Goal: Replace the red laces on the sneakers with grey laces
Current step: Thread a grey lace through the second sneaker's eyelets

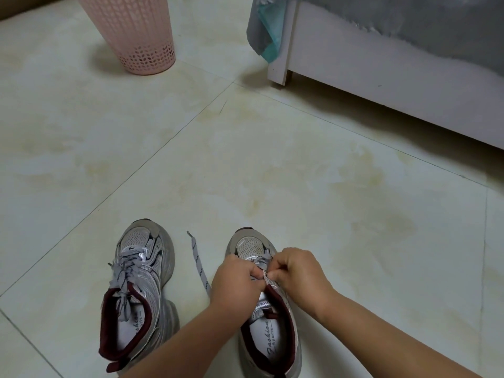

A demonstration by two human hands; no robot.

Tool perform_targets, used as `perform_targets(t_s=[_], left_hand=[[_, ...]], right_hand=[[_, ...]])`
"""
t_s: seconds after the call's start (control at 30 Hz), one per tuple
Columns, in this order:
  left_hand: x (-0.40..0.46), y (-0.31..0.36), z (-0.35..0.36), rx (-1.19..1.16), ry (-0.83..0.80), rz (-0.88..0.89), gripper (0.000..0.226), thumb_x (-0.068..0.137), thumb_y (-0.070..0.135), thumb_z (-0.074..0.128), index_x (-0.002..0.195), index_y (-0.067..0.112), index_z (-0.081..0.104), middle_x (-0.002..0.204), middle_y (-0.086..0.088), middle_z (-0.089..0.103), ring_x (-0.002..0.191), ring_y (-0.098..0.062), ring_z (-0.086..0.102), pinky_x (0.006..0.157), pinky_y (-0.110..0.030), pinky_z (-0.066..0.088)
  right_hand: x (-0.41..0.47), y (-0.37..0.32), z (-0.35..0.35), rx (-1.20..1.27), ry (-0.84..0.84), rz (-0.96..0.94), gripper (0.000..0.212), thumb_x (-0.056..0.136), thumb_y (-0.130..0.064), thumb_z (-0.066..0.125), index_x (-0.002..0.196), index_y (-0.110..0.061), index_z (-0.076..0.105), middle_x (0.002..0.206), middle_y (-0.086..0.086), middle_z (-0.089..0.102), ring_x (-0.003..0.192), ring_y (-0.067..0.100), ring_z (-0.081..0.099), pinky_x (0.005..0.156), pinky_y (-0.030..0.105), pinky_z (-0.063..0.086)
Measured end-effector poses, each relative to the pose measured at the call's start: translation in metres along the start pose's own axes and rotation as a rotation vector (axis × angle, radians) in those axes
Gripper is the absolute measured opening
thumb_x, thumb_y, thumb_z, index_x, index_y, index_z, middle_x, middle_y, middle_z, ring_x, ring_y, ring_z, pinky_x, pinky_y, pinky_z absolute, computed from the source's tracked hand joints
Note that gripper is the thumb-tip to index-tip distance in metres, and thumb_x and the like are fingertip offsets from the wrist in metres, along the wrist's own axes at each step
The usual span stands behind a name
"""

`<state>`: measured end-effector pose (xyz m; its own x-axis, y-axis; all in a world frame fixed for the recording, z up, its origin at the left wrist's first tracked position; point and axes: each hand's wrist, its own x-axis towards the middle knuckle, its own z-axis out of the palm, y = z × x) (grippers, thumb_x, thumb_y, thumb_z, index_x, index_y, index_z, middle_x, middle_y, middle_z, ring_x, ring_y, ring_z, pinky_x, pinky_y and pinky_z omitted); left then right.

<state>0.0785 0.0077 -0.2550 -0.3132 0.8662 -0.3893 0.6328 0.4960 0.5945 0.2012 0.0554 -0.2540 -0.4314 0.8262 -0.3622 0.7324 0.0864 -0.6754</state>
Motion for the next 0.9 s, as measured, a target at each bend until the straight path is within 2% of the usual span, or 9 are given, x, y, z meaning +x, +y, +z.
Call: perform_targets(t_s=[0.2, 0.3, 0.4, 0.5, 0.6, 0.67, 0.73, 0.8, 0.9], left_hand=[[0.0, 0.002, -0.002, 0.029, -0.003, 0.025, 0.011, 0.081, 0.02, 0.062, 0.08, 0.02, 0.072, 0.077, 0.013, 0.046, 0.087, -0.012, 0.056, 0.066, -0.019, 0.035], [0.0, 0.005, -0.005, 0.025, -0.055, 0.013, 0.014, 0.08, 0.015, 0.06, 0.069, 0.02, 0.068, 0.084, 0.002, 0.061, 0.083, -0.017, 0.06, 0.059, -0.02, 0.036], [0.004, 0.004, -0.013, -0.04, -0.174, 0.0, 0.026, 0.08, 0.004, 0.054, 0.059, 0.02, 0.056, 0.069, 0.001, 0.056, 0.063, -0.015, 0.053, 0.056, -0.019, 0.036], [0.003, 0.006, -0.03, -0.197, -0.316, -0.053, 0.035, 0.079, -0.007, 0.046, 0.056, 0.019, 0.049, 0.057, 0.005, 0.047, 0.05, -0.008, 0.038, 0.045, -0.016, 0.03], [-0.003, 0.01, -0.061, -0.325, -0.427, -0.025, 0.032, 0.083, -0.007, 0.048, 0.063, 0.017, 0.051, 0.064, -0.001, 0.047, 0.057, -0.018, 0.039, 0.053, -0.021, 0.031], [-0.007, 0.014, -0.089, -0.591, -0.485, 0.047, 0.022, 0.082, -0.003, 0.051, 0.07, 0.015, 0.055, 0.079, -0.007, 0.06, 0.075, -0.021, 0.053, 0.067, -0.029, 0.039], [-0.008, 0.017, -0.114, -1.127, -0.557, 0.062, 0.016, 0.078, 0.006, 0.047, 0.069, 0.013, 0.058, 0.089, -0.012, 0.07, 0.088, -0.023, 0.066, 0.079, -0.029, 0.052], [-0.007, 0.018, -0.125, -1.381, -0.501, 0.032, 0.019, 0.08, 0.008, 0.043, 0.067, 0.011, 0.057, 0.07, -0.01, 0.067, 0.074, -0.027, 0.067, 0.072, -0.029, 0.057], [-0.007, 0.015, -0.104, -0.785, -0.212, 0.014, 0.017, 0.091, 0.01, 0.046, 0.075, 0.015, 0.047, 0.057, 0.002, 0.051, 0.056, -0.018, 0.046, 0.055, -0.024, 0.045]], right_hand=[[-0.013, -0.006, 0.001, 0.199, 0.08, 0.085, 0.021, 0.083, -0.001, 0.057, 0.083, -0.022, 0.063, 0.068, -0.014, 0.054, 0.072, 0.01, 0.053, 0.073, 0.02, 0.043], [-0.023, -0.02, -0.001, -0.086, 0.158, 0.035, 0.01, 0.083, -0.025, 0.055, 0.091, -0.026, 0.048, 0.085, -0.011, 0.045, 0.097, 0.015, 0.045, 0.081, 0.028, 0.038], [-0.038, -0.029, 0.01, -0.298, 0.006, 0.138, 0.031, 0.082, -0.04, 0.048, 0.103, -0.022, 0.034, 0.099, -0.001, 0.054, 0.103, 0.025, 0.051, 0.069, 0.031, 0.033], [-0.043, -0.02, 0.021, -0.445, -0.09, 0.279, 0.052, 0.092, -0.03, 0.041, 0.135, -0.005, 0.026, 0.114, 0.005, 0.061, 0.106, 0.026, 0.058, 0.069, 0.03, 0.033], [-0.041, -0.012, 0.023, -0.487, -0.065, 0.304, 0.043, 0.093, -0.017, 0.035, 0.134, -0.004, 0.03, 0.115, 0.009, 0.061, 0.106, 0.028, 0.058, 0.07, 0.03, 0.035], [-0.042, -0.011, 0.023, -0.479, -0.07, 0.291, 0.036, 0.09, -0.011, 0.034, 0.125, -0.007, 0.035, 0.113, 0.009, 0.061, 0.104, 0.029, 0.059, 0.07, 0.03, 0.036], [-0.043, -0.012, 0.024, -0.486, -0.067, 0.279, 0.028, 0.09, -0.011, 0.036, 0.118, -0.009, 0.039, 0.112, 0.01, 0.062, 0.102, 0.031, 0.06, 0.068, 0.031, 0.036], [-0.043, -0.014, 0.024, -0.498, -0.07, 0.277, 0.025, 0.09, -0.012, 0.039, 0.115, -0.009, 0.04, 0.112, 0.01, 0.062, 0.102, 0.031, 0.06, 0.067, 0.03, 0.036], [-0.042, -0.014, 0.024, -0.501, -0.065, 0.266, 0.027, 0.09, -0.012, 0.039, 0.116, -0.008, 0.04, 0.113, 0.011, 0.061, 0.103, 0.031, 0.059, 0.068, 0.03, 0.036]])
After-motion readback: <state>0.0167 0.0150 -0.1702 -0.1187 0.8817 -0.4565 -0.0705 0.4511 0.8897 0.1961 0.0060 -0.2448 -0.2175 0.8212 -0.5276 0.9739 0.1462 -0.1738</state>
